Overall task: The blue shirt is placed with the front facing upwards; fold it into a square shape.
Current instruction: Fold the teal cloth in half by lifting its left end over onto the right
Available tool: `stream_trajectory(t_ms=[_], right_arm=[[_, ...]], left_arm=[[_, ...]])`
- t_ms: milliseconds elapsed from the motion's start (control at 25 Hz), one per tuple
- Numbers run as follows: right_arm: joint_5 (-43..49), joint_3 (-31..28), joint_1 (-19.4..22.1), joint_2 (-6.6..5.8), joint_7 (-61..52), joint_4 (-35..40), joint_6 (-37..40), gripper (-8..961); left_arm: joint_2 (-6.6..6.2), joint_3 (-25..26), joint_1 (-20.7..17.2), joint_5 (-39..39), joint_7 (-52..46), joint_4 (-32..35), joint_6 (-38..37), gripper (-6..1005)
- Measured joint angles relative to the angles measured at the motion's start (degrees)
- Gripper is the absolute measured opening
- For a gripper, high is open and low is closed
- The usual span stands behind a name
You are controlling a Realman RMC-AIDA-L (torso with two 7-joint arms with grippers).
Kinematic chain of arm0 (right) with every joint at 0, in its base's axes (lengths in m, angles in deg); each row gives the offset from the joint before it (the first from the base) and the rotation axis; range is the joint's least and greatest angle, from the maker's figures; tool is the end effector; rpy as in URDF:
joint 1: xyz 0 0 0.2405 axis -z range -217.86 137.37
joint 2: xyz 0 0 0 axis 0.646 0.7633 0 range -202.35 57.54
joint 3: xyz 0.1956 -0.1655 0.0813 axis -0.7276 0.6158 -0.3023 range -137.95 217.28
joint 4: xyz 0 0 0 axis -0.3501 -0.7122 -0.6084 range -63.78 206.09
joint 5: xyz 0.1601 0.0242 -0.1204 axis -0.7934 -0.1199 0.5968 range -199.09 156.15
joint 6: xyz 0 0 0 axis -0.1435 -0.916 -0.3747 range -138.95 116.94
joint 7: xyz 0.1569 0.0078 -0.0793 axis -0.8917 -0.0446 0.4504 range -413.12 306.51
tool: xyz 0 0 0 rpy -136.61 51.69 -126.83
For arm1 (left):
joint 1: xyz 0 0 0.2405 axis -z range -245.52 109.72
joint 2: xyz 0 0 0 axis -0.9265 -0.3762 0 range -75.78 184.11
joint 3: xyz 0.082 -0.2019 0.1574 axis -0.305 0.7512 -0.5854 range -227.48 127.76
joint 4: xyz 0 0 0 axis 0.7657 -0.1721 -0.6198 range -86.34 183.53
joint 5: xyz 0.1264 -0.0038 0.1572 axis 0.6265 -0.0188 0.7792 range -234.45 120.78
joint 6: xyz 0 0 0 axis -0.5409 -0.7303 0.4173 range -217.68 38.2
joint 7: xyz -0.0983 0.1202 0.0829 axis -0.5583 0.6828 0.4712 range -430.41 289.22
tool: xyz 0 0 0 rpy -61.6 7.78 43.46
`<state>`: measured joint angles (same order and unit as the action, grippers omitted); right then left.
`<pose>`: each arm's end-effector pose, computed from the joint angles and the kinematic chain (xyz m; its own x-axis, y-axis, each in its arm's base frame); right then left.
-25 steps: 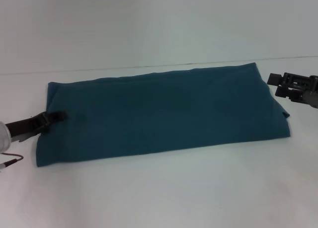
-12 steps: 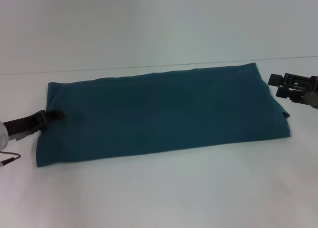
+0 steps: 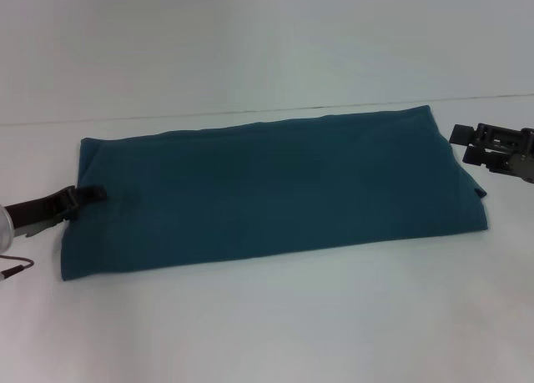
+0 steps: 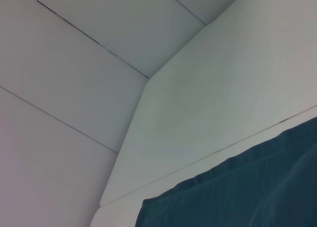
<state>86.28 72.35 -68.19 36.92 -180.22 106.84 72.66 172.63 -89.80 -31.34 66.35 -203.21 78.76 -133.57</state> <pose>0.3071 0.3742 0.0651 0.0828 -0.7294 -0.6791 -0.9505 -0.2625 0.1661 -0.3330 0.4302 -0.0242 0.1117 0.7101 0.6952 0.9800 0.0373 -0.1955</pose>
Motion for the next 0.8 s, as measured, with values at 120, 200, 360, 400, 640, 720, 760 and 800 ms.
stream_trajectory(t_ms=[120, 200, 360, 400, 640, 720, 760, 800], right_arm=[[0.0, 0.0, 0.0, 0.01, 0.0, 0.0, 0.0, 794], [0.0, 0.0, -0.1, 0.01, 0.0, 0.0, 0.0, 794], [0.0, 0.0, -0.2, 0.01, 0.0, 0.0, 0.0, 794], [0.0, 0.0, -0.2, 0.01, 0.0, 0.0, 0.0, 794], [0.0, 0.0, -0.5, 0.01, 0.0, 0.0, 0.0, 794], [0.0, 0.0, -0.5, 0.01, 0.1, 0.0, 0.0, 794], [0.0, 0.0, -0.5, 0.02, 0.1, 0.0, 0.0, 794], [0.0, 0.0, -0.5, 0.03, 0.1, 0.0, 0.0, 794]], left_arm=[[-0.05, 0.3, -0.3, -0.1, 0.0, 0.9, -1.2, 690], [0.14, 0.3, -1.0, -0.2, 0.0, 3.3, -2.8, 690], [0.38, -2.3, -1.7, 2.2, -0.3, 6.8, -4.2, 708], [0.1, -2.8, -1.3, 3.9, -1.3, 6.8, -4.2, 717], [0.25, -2.4, -1.0, 8.4, -5.3, 8.4, -3.9, 770], [0.6, -2.4, -1.2, 8.3, -5.3, 9.0, -4.0, 788], [0.67, -2.4, -1.2, 8.3, -5.3, 8.9, -3.9, 818], [0.7, -2.4, -1.2, 8.3, -5.3, 8.8, -3.8, 847]])
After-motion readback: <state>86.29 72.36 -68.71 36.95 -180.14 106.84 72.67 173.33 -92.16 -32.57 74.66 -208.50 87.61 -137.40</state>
